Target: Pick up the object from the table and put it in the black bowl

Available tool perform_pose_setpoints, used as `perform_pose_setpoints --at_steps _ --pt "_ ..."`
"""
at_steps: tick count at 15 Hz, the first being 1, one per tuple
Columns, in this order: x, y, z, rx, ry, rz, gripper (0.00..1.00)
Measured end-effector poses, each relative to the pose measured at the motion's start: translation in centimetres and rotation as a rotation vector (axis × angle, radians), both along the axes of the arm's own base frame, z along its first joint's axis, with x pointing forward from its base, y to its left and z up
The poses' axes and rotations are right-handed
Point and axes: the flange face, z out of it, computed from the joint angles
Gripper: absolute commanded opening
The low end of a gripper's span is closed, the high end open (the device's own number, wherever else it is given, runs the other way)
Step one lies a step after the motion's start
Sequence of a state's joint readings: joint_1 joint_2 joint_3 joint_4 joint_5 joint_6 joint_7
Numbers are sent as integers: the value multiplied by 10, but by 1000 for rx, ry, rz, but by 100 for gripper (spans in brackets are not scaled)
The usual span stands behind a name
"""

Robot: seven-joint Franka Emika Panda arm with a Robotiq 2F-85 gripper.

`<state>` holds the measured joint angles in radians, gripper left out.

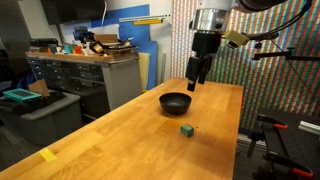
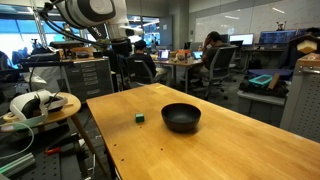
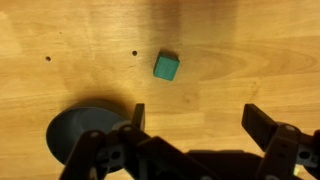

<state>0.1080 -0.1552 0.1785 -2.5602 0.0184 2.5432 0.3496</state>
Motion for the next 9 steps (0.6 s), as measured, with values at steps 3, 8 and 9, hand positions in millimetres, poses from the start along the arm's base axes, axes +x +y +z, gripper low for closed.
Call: perform_pose_setpoints --at_steps 3,8,9 --pt "8 0 -19 18 -18 -19 100" --pt "19 -8 -51 34 -13 -53 100" --pt "21 -11 -58 35 -6 -65 100"
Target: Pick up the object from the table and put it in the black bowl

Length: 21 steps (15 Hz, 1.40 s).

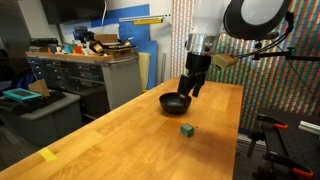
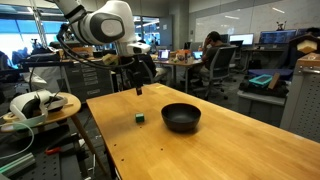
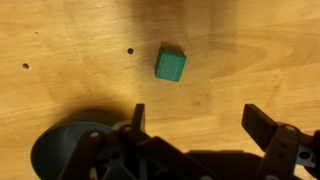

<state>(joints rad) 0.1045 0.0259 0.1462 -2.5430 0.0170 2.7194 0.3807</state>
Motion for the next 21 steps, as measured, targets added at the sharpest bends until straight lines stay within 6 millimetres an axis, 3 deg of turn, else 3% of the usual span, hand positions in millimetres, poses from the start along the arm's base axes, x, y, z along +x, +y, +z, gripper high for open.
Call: perform_pose_setpoints --at_steps 9,21 --pt "19 -13 -52 -5 63 -89 100" --pt "27 -6 -103 -13 144 -99 100"
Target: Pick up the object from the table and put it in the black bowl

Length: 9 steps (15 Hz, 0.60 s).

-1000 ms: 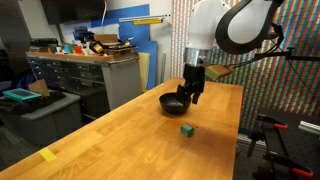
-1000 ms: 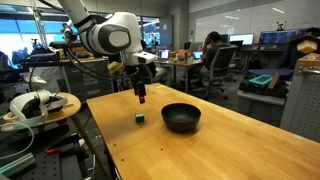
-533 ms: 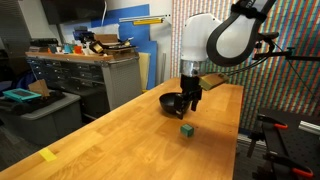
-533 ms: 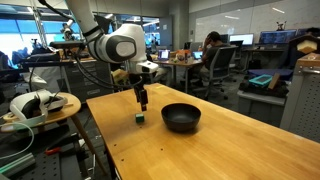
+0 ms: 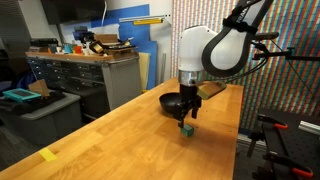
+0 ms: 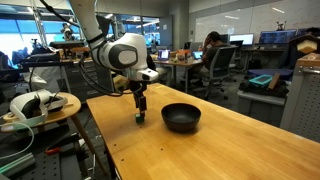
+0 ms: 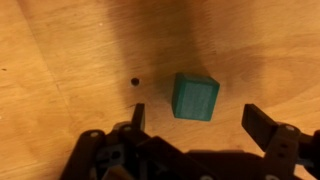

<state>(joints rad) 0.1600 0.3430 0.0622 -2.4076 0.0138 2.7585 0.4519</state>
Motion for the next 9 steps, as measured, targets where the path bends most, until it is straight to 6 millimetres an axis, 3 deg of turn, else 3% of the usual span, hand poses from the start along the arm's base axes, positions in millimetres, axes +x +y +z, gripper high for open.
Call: perform_pose_setpoints --at_steps 5,6,8,9 --pt "-3 4 -12 3 25 -5 97" --pt "-4 4 -15 3 30 -5 74" --pt "-4 5 -19 4 40 -5 71" --pt "-5 5 -21 4 45 -5 64"
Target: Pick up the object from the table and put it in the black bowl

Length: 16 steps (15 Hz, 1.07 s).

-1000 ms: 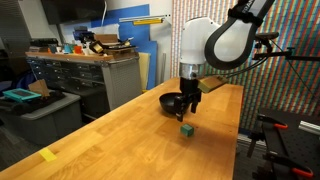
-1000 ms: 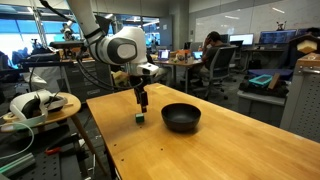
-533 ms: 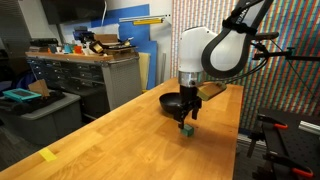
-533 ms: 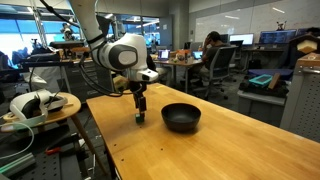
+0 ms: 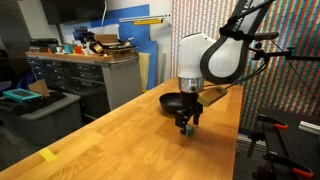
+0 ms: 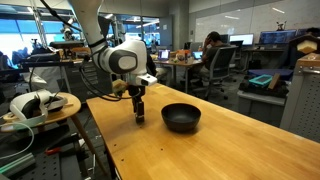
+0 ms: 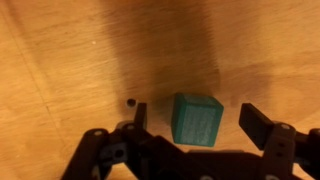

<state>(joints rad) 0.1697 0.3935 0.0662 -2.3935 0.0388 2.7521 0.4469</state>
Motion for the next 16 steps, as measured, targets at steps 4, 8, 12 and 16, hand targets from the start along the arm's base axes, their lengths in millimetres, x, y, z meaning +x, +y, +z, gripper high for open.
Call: perform_pose_setpoints --at_steps 4,8,12,16 --pt "2 3 -6 1 20 10 31" --pt "5 5 -6 3 31 26 19" --pt "8 5 -3 8 25 29 19" --pt "13 3 8 11 2 26 19"
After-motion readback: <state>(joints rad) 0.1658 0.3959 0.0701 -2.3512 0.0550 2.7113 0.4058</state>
